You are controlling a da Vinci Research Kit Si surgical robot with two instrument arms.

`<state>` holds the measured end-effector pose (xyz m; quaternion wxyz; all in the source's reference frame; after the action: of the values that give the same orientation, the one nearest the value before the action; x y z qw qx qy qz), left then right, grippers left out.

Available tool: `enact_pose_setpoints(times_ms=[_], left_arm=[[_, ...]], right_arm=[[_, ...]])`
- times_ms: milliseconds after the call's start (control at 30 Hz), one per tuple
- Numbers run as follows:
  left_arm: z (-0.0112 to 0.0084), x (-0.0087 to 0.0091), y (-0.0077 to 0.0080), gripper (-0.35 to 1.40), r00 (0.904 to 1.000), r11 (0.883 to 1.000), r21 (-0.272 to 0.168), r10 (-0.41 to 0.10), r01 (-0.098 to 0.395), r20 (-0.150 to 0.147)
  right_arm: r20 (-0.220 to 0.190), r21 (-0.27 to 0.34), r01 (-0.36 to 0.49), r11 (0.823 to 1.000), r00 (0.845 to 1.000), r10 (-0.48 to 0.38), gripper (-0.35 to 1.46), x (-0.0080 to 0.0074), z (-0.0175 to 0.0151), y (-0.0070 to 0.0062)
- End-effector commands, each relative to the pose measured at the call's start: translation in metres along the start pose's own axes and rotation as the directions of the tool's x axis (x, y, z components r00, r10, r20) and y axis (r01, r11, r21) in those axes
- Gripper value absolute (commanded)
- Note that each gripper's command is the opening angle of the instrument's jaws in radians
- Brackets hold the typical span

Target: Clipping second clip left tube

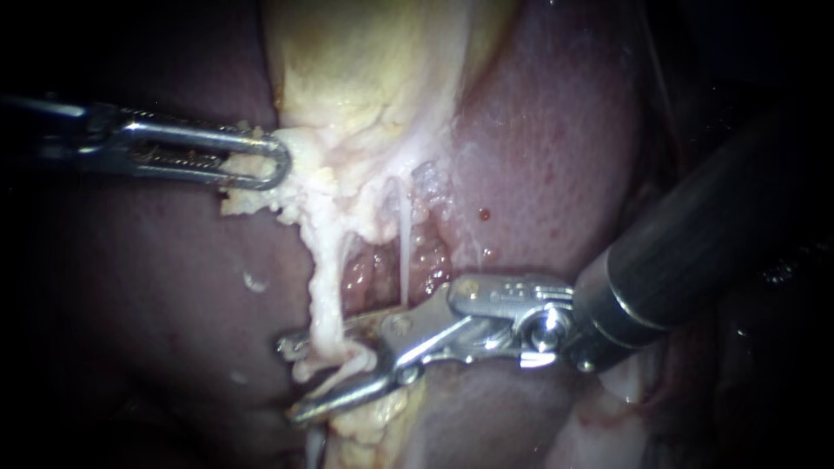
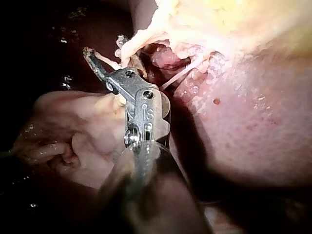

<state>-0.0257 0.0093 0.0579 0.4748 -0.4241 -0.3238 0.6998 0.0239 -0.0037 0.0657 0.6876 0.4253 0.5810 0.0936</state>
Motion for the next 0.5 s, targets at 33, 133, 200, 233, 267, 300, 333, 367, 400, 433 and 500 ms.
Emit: enact_pose_setpoints(times_ms=[33, 133, 200, 233, 267, 300, 333, 367, 400, 433, 500], left_arm=[[0.0, 0.0, 0.0, -0.35, 1.0, 1.0, 0.0, 0.0, 0.0, 0.0], [0.0, 0.0, 0.0, -0.35, 1.0, 1.0, 0.0, 0.0, 0.0, 0.0], [0.0, 0.0, 0.0, -0.35, 1.0, 1.0, 0.0, 0.0, 0.0, 0.0], [0.0, 0.0, 0.0, -0.35, 1.0, 1.0, 0.0, 0.0, 0.0, 0.0], [0.0, 0.0, 0.0, -0.35, 1.0, 1.0, 0.0, 0.0, 0.0, 0.0], [0.0, 0.0, 0.0, -0.35, 1.0, 1.0, 0.0, 0.0, 0.0, 0.0], [0.0, 0.0, 0.0, -0.35, 1.0, 1.0, 0.0, 0.0, 0.0, 0.0], [0.0, 0.0, 0.0, -0.35, 1.0, 1.0, 0.0, 0.0, 0.0, 0.0], [0.0, 0.0, 0.0, -0.35, 1.0, 1.0, 0.0, 0.0, 0.0, 0.0], [0.0, 0.0, 0.0, -0.35, 1.0, 1.0, 0.0, 0.0, 0.0, 0.0], [0.0, 0.0, 0.0, -0.35, 1.0, 1.0, 0.0, 0.0, 0.0, 0.0]], right_arm=[[0.0, -0.003, -0.011, 1.0, 1.0, 0.011, 0.28, -0.0002, -0.0002, 0.0001], [-0.001, 0.0, -0.029, 1.0, 1.0, 0.029, 0.15, -0.0004, -0.0006, 0.0002], [-0.001, 0.002, -0.046, 0.999, 0.999, 0.046, 0.03, -0.0005, -0.0009, 0.0003], [-0.001, 0.003, -0.058, 0.998, 0.998, 0.058, -0.01, -0.0006, -0.0009, 0.0003], [-0.002, 0.003, -0.063, 0.998, 0.998, 0.063, -0.07, -0.0007, -0.001, 0.0003], [-0.002, 0.005, -0.081, 0.997, 0.997, 0.081, -0.14, -0.0007, -0.0011, 0.0003], [-0.003, 0.007, -0.099, 0.995, 0.995, 0.099, -0.2, -0.0007, -0.0012, 0.0003], [-0.003, 0.008, -0.116, 0.993, 0.993, 0.116, -0.29, -0.0008, -0.0013, 0.0002], [-0.003, 0.011, -0.139, 0.99, 0.99, 0.139, -0.35, -0.0008, -0.0014, 0.0001], [-0.01, 0.005, -0.145, 0.989, 0.989, 0.145, -0.35, -0.0009, -0.0014, 0.0001], [-0.019, -0.016, -0.146, 0.989, 0.989, 0.146, -0.35, -0.001, -0.0016, 0.0]])
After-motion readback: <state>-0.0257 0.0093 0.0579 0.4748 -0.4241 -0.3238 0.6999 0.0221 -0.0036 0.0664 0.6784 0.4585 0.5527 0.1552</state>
